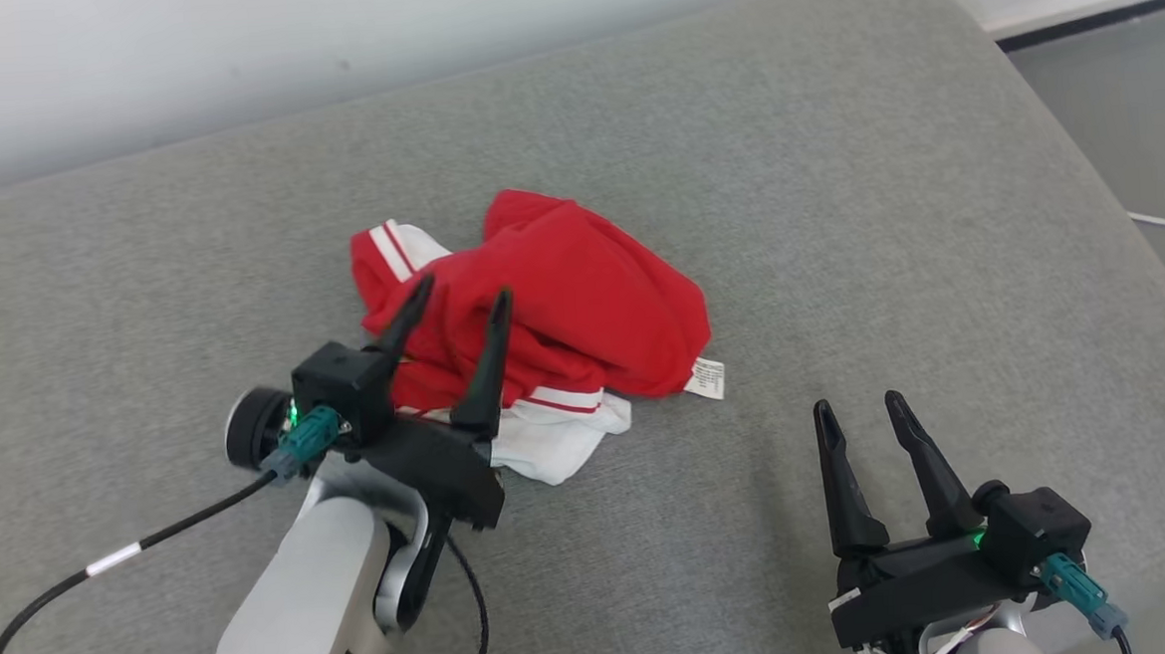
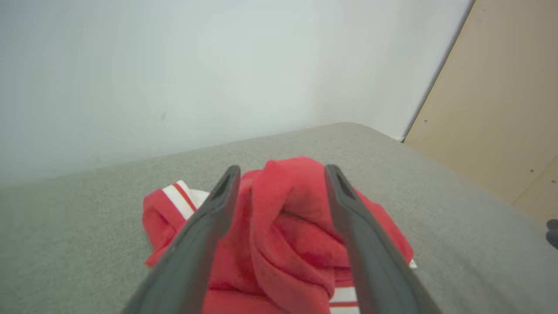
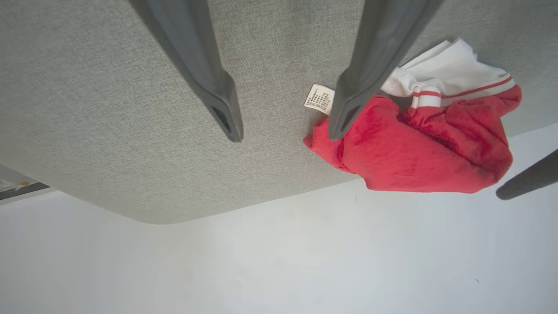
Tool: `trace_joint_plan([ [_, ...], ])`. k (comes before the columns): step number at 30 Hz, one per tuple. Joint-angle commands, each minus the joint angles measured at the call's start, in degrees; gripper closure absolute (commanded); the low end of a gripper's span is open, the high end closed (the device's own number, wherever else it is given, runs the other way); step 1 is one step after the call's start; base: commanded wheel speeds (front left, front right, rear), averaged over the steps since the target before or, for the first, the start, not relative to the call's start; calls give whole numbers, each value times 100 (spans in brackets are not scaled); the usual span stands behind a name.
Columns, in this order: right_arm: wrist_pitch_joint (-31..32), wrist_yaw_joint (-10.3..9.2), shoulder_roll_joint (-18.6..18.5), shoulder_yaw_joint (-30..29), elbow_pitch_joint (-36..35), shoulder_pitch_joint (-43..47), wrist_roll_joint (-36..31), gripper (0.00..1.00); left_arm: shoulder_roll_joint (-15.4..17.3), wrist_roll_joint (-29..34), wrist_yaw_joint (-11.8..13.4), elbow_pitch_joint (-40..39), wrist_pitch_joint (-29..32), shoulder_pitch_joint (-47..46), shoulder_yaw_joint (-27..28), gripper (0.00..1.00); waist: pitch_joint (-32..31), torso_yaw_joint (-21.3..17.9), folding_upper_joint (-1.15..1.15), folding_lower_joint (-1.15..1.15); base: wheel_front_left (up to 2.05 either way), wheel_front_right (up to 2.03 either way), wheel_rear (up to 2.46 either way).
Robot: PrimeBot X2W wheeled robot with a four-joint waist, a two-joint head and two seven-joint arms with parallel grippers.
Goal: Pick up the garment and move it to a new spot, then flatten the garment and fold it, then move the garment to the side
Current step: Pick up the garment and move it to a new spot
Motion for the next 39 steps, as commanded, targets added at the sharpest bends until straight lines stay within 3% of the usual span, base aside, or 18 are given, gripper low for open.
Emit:
trace_joint_plan([
  [1,-4,-12,17,-31,-24,56,-14,0,-6,83,20,-95,-104,-92,26,0,-185,246,0,0,0,0,0],
  [11,-4,-12,17,-214,-97,194,-195,0,317,164,202,-755,-357,293,460,0,-626,923,0,0,0,0,0],
  [16,-4,-12,17,-174,-94,312,-292,0,638,327,183,-1329,-371,997,1021,0,-885,1237,0,0,0,0,0],
  [22,-4,-12,16,-179,-79,430,-348,0,757,546,254,-1807,-373,1914,1739,0,-1121,1381,0,0,0,0,0],
  [29,-4,-12,17,-211,-65,542,-389,0,521,803,149,-2364,-373,2900,2582,0,-1274,1461,0,0,0,0,0],
  [39,-4,-12,16,-219,-24,588,-529,0,112,1399,-7,-2407,-374,3744,3111,0,-1332,1460,0,0,0,0,0],
])
